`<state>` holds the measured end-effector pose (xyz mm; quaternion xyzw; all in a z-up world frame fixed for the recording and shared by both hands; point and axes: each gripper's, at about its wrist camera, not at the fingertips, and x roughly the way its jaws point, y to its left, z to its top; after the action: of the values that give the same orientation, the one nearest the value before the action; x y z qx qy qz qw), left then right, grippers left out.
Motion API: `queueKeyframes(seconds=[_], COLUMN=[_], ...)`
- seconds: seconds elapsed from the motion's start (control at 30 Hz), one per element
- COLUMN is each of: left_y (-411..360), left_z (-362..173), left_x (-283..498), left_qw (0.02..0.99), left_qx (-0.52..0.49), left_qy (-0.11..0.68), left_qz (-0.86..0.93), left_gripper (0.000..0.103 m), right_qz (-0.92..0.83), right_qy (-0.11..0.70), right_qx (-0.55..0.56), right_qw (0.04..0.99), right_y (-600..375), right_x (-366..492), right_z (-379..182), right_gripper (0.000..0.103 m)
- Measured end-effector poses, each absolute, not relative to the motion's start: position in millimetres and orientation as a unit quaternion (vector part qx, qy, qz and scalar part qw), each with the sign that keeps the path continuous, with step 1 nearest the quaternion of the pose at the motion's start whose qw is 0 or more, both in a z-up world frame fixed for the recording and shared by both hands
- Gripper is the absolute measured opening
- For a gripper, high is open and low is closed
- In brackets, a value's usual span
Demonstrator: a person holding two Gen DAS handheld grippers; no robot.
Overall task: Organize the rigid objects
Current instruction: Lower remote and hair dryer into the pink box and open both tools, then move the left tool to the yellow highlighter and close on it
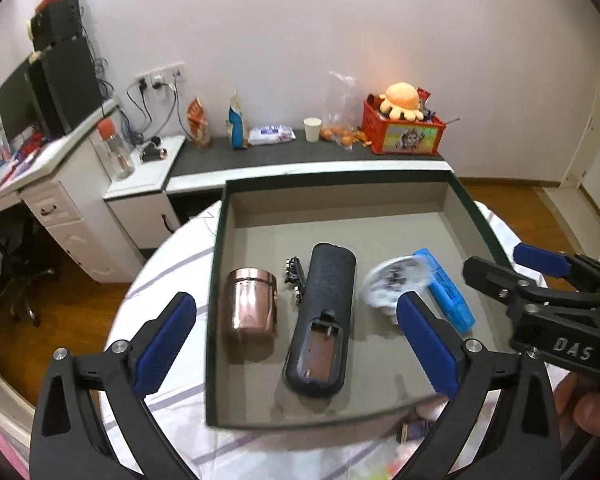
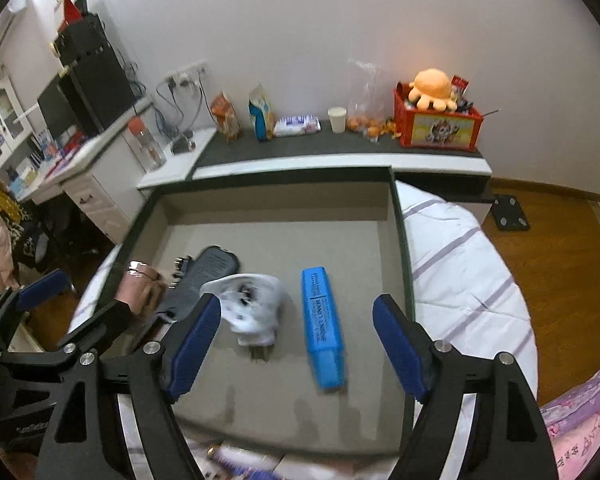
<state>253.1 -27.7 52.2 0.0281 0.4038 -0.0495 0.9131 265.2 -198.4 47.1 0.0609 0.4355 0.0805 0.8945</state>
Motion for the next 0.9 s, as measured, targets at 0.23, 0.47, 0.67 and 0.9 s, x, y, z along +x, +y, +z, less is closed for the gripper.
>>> queueKeyframes(seconds=[0.23,0.47,0.67,0.9], left_y=[-24,-17,-11,-17], left_z=[63,44,28,15], left_x=[203,157,119,85], left_qw=[0.909,0.89,0.878,0.877], left_qx=[0.041,0.074,0.078,0.039], left_qy=[0.406,0.439,0.461,0.471], left_qz=[-0.081,-0.101,-0.099,-0.087], left_gripper=[0.103,0.103,0.103,0.103], right_qz=[0.084,0.084,0.079,0.074], right_qy=[0.404,0.416,0.433,0.454], right_qx=[0.067,0.078,0.085,0.087], right_qw=[0.908,0.902,0.894,0.884], right_y=[-203,-210,-213,-214], right_x=[209,159,131,103], right_z=[73,61,43,20], right_gripper=[0.08,0.08,0.08,0.08])
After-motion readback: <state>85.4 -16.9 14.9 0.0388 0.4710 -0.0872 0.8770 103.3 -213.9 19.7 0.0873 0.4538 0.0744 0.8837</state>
